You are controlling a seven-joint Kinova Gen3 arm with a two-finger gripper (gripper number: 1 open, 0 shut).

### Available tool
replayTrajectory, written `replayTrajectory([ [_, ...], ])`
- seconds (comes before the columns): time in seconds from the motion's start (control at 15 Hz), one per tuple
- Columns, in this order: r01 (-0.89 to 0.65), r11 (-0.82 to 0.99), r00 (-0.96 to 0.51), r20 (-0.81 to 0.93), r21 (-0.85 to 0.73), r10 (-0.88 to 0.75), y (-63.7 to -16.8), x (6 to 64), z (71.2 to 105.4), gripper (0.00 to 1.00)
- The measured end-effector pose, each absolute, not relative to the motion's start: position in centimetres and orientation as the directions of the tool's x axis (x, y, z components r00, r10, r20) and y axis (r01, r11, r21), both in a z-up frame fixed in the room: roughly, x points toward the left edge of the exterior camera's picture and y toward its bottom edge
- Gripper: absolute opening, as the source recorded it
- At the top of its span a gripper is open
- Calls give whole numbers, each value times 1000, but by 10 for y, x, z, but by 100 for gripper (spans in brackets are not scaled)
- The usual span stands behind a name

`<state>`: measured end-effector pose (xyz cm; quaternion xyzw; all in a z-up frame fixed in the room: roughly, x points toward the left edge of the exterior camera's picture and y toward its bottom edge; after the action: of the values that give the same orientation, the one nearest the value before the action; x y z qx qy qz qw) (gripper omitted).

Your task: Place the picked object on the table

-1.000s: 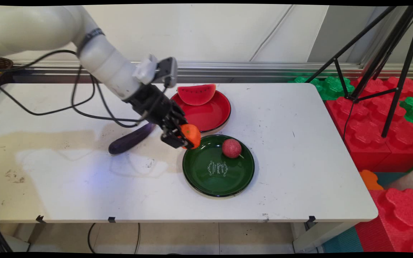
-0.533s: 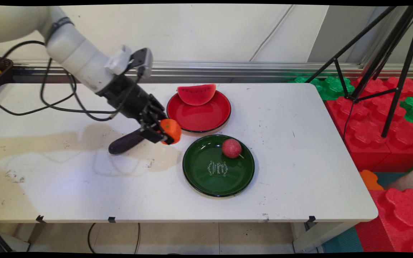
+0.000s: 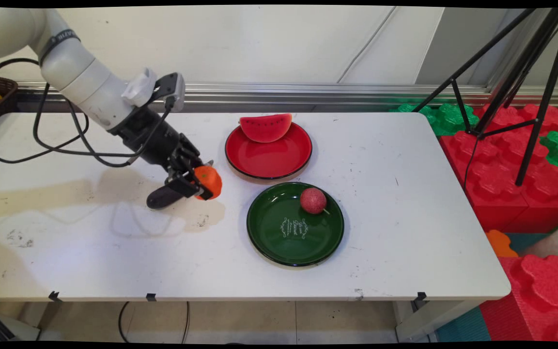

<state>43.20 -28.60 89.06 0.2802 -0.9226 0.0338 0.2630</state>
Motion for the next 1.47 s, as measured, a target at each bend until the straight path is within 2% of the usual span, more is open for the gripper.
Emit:
replayTrajectory([
  [0.8, -574, 811, -696, 456, 109, -554, -299, 446, 832, 0],
  [1.47, -604, 788, -674, 450, 122, -586, -310, 444, 802, 0],
])
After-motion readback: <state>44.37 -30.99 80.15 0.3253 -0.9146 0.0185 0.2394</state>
